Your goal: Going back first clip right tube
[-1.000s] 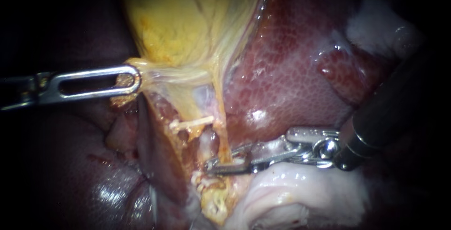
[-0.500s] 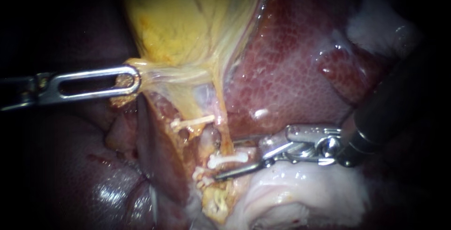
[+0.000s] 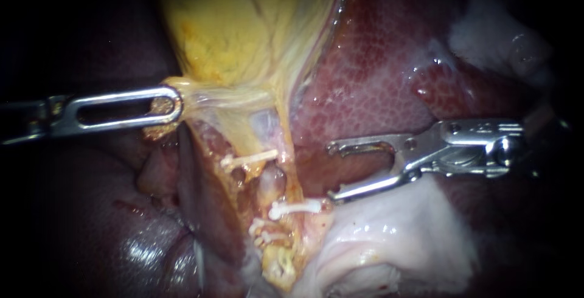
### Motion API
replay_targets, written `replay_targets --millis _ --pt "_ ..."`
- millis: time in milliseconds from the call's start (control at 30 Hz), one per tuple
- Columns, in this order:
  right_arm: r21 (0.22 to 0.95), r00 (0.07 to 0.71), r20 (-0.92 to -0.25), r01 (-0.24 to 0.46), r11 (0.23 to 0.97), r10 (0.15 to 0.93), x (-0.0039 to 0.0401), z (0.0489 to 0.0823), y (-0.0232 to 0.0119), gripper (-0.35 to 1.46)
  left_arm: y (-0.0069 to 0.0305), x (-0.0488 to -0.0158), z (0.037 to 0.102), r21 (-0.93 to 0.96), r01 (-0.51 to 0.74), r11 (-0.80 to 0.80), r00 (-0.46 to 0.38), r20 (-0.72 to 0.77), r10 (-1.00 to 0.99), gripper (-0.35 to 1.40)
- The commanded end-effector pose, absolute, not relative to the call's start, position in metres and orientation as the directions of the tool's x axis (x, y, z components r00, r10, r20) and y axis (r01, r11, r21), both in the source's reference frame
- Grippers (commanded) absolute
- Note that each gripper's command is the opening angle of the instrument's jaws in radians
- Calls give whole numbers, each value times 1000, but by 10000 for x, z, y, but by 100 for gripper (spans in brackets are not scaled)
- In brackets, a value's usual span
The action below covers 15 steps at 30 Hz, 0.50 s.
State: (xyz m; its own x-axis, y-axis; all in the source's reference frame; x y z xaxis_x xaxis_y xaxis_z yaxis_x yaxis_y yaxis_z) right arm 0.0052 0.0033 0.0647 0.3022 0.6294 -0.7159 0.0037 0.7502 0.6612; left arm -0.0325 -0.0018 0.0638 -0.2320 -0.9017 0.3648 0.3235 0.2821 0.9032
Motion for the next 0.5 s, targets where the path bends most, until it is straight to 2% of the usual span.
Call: replay_targets --millis 33,167,500 --pt "661 298 -718 6 751 629 50 642 35 60 -20 -328 640 903 322 284 -230 366 -902 -35" --pt "657 286 -726 16 754 626 42 626 42 60 -24 -336 645 903 316 290 -229 370 -900 -35" --pt "657 283 -726 17 754 627 41 623 39 60 -34 -384 680 896 321 307 -185 378 -907 -35"
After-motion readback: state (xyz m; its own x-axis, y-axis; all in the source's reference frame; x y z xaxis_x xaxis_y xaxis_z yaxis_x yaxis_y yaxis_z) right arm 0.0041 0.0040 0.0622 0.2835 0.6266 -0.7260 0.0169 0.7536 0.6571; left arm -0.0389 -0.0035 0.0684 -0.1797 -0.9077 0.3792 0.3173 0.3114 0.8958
